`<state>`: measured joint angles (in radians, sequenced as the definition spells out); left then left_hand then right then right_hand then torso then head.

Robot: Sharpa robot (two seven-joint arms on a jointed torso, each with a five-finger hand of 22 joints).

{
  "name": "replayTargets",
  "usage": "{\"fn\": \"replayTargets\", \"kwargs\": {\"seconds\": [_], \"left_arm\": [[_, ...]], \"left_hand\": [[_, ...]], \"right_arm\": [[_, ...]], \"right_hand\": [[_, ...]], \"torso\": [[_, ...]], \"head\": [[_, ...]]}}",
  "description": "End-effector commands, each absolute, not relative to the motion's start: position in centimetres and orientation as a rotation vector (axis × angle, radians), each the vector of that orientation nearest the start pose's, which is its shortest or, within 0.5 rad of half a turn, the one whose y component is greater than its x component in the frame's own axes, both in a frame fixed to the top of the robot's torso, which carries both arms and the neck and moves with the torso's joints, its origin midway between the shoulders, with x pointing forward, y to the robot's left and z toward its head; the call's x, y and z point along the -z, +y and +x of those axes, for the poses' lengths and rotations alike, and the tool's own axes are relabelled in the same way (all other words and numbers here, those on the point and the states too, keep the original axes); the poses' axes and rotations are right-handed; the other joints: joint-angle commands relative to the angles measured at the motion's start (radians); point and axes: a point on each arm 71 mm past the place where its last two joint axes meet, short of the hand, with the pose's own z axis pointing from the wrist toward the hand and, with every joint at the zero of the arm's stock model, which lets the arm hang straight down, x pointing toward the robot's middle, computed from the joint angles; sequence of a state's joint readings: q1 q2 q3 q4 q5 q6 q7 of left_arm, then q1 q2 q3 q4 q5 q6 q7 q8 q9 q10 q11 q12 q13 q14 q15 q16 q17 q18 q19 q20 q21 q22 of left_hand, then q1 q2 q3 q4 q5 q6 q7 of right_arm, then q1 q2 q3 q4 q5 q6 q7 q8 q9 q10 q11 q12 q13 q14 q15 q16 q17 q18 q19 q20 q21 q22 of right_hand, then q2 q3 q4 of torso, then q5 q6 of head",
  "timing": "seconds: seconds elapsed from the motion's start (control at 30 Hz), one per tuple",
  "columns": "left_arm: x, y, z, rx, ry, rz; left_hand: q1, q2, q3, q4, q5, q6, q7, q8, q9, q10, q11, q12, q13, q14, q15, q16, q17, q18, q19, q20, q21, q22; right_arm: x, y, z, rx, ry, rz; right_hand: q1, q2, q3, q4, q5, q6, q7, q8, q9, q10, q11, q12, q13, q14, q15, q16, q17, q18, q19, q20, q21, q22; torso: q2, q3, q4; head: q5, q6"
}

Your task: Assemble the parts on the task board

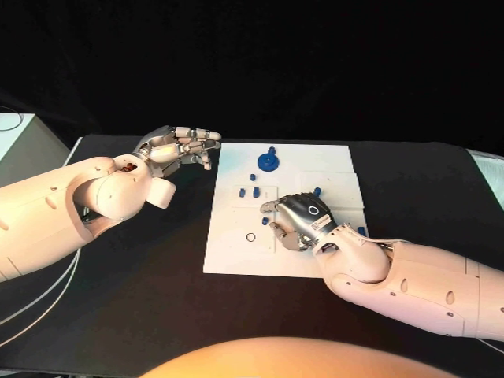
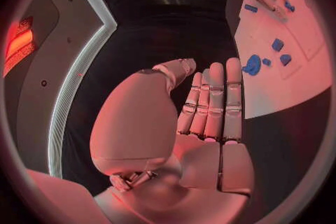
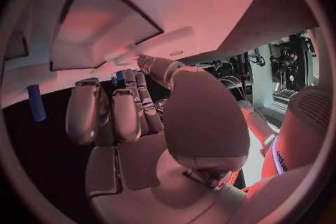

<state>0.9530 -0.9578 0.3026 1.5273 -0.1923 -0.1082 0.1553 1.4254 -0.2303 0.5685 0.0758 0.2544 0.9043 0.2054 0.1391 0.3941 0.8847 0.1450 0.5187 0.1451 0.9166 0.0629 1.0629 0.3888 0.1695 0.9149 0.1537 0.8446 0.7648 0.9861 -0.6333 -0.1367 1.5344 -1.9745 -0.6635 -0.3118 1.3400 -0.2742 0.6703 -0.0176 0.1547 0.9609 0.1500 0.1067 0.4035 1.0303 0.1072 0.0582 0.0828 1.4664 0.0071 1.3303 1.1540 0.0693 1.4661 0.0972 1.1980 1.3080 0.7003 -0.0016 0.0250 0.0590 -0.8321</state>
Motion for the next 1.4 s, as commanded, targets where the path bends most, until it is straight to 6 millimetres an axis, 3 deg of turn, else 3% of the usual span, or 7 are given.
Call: {"fn": "replayTargets", "kwargs": {"seconds": [0.03,0.23,0.3,0.6,0.83,1.0,1.4], "left_arm": [[18.1,26.2,48.1,1.561,1.559,-1.132],[18.2,26.3,48.1,1.558,1.557,-1.135],[18.2,26.3,48.1,1.557,1.557,-1.137],[18.4,26.3,48.2,1.568,1.552,-1.169],[18.5,26.2,48.2,1.569,1.551,-1.173],[18.5,26.3,48.2,1.566,1.551,-1.175],[18.5,26.3,48.2,1.566,1.551,-1.175]], "left_hand": [[0.008,0.000,-0.008,-0.001,0.006,-0.006,0.004,-0.007,-0.001,-0.005,-0.001,-0.002,-0.002,0.005,0.005,-0.003,-0.001,0.015,0.008,0.002,-0.005,-0.001],[0.007,0.001,-0.009,0.000,0.006,-0.007,0.004,-0.007,-0.002,-0.005,-0.001,-0.002,-0.002,0.005,0.005,-0.004,-0.001,0.015,0.009,0.002,-0.006,-0.002],[0.007,0.001,-0.009,0.000,0.006,-0.007,0.004,-0.007,-0.002,-0.005,-0.001,-0.002,-0.002,0.005,0.005,-0.004,-0.001,0.015,0.009,0.002,-0.006,-0.002],[0.007,0.001,-0.009,0.000,0.006,-0.007,0.004,-0.007,-0.002,-0.005,-0.001,-0.002,-0.002,0.005,0.005,-0.004,-0.001,0.015,0.009,0.002,-0.006,-0.002],[0.007,0.001,-0.009,0.000,0.006,-0.007,0.004,-0.007,-0.002,-0.005,-0.001,-0.002,-0.002,0.005,0.005,-0.004,-0.001,0.015,0.009,0.002,-0.006,-0.002],[0.007,0.001,-0.009,0.000,0.006,-0.007,0.004,-0.007,-0.002,-0.005,-0.001,-0.002,-0.002,0.005,0.005,-0.004,-0.001,0.015,0.009,0.002,-0.006,-0.002],[0.007,0.001,-0.009,0.000,0.006,-0.007,0.004,-0.007,-0.002,-0.005,-0.001,-0.002,-0.002,0.005,0.005,-0.004,-0.001,0.015,0.009,0.002,-0.006,-0.002]], "right_arm": [[26.7,-9.9,40.5,-0.685,1.389,-0.337],[23.7,-12.1,41.6,-0.697,1.433,-0.247],[22.6,-13.1,42.3,-0.695,1.465,-0.209],[19.2,-17.4,45.6,-0.615,1.628,-0.167],[18.9,-19.1,47.1,-0.533,1.677,-0.209],[19.2,-19.4,47.7,-0.476,1.706,-0.256],[20.1,-18.1,48.3,-0.467,1.730,-0.300]], "right_hand": [[0.009,0.002,-0.009,0.001,0.001,-0.008,-0.002,-0.006,-0.003,-0.004,0.000,0.007,-0.002,0.020,0.006,-0.006,-0.003,0.009,0.016,0.008,-0.001,0.007],[-0.013,-0.002,-0.031,0.025,0.004,-0.003,0.000,-0.010,-0.012,0.049,-0.010,0.019,-0.007,0.021,-0.001,-0.005,-0.008,0.008,0.021,0.003,0.000,0.008],[-0.029,-0.005,-0.065,0.044,-0.026,-0.003,-0.003,-0.012,-0.016,0.060,-0.014,0.016,-0.008,0.021,-0.004,-0.004,-0.008,0.008,0.022,0.000,-0.002,0.007],[-0.013,0.009,-0.252,0.105,0.000,0.002,-0.011,-0.018,-0.031,0.095,-0.027,0.015,0.003,0.028,-0.014,0.017,0.013,0.001,0.035,-0.010,0.028,0.029],[0.044,0.031,-0.377,0.147,0.007,0.002,-0.019,-0.025,-0.046,0.069,-0.023,0.008,0.009,0.029,-0.011,0.025,0.017,0.000,0.037,-0.009,0.028,0.032],[0.112,0.053,-0.496,0.219,0.002,0.001,-0.036,-0.030,-0.061,0.040,-0.017,0.008,0.015,0.028,-0.006,0.030,0.017,0.001,0.036,-0.004,0.024,0.032],[0.156,0.070,-0.506,0.256,0.011,0.015,-0.039,-0.024,-0.066,0.059,-0.022,0.017,0.022,0.027,-0.010,0.031,0.013,0.000,0.039,-0.005,0.029,0.036]], "torso": [[-0.001,-0.0008,-0.0007],[-0.004,-0.0005,-0.0042],[-0.003,0.0001,-0.0039],[-0.011,0.0007,-0.0162],[-0.011,0.0008,-0.0157],[-0.011,-0.0004,-0.0142],[-0.010,0.0001,-0.0127]], "head": [[-0.008,0.006],[-0.022,0.024],[-0.028,0.031],[-0.049,0.044],[-0.059,0.050],[-0.062,0.049],[-0.059,0.046]]}}
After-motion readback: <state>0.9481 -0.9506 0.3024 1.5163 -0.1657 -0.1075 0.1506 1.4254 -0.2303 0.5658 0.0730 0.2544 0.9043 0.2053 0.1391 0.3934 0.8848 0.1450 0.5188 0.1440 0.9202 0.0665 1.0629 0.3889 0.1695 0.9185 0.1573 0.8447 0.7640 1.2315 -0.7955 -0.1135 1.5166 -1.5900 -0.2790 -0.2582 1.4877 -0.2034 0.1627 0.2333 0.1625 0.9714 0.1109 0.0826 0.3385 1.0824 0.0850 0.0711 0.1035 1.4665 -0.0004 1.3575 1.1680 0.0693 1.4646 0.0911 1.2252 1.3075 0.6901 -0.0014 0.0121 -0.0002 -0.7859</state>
